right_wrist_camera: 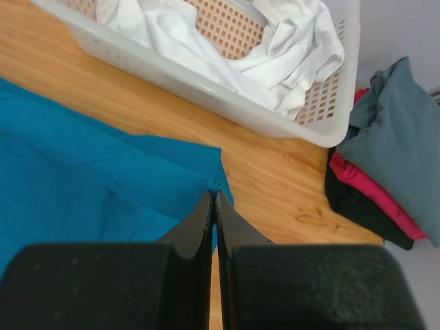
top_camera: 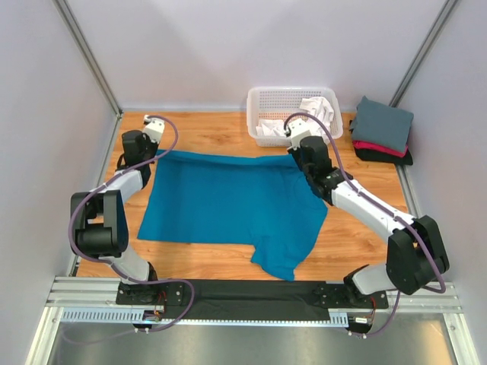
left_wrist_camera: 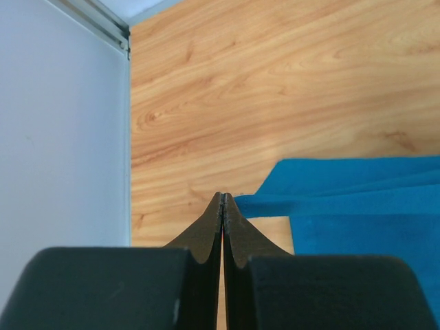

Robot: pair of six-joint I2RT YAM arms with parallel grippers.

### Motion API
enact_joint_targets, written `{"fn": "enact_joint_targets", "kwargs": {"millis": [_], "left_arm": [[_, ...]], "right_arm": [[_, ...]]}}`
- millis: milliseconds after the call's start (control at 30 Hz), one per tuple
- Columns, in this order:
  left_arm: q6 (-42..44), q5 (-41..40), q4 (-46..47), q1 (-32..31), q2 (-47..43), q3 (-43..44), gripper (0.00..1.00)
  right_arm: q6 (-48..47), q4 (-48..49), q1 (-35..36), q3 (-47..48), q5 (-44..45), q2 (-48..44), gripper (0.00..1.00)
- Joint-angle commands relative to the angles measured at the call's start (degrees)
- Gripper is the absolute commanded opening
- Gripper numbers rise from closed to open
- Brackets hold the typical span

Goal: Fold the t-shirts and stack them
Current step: Fold the tshirt

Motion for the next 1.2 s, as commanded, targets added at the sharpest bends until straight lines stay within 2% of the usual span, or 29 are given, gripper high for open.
{"fn": "enact_joint_targets", "kwargs": {"millis": [0,133,400,533,633,1167], "left_arm": [[3.2,-0.2,5.5,-0.7,-3.0,-3.5,0.00],[5.1,-0.4,11.3,-0.8,-3.4,-8.0,0.00],[7.8,-1.2,13.6,-1.1,-3.1,-10.8,0.00],[12.2,-2.0,24.5,-2.2,-2.1,-16.3,0.00],[12.5,-3.5,24.5,-2.3,-1.3,-16.1,0.00],[15.1,0.5,23.9,-2.2,-5.2,-21.1,0.00]], "right_arm": [[3.2,-0.8,1.0,-2.3,2.4,-2.1,0.01],[5.6,-2.1,1.1,-4.1,0.8,-3.9,0.00],[8.7,-4.6,2.0,-7.0,-0.3,-6.3,0.00],[9.9,-5.5,2.6,-7.8,-0.4,-5.6,0.01],[10.8,-6.2,3.0,-8.5,-0.6,-6.0,0.00],[15.6,-9.1,4.2,-11.7,-1.8,-6.8,0.00]]}}
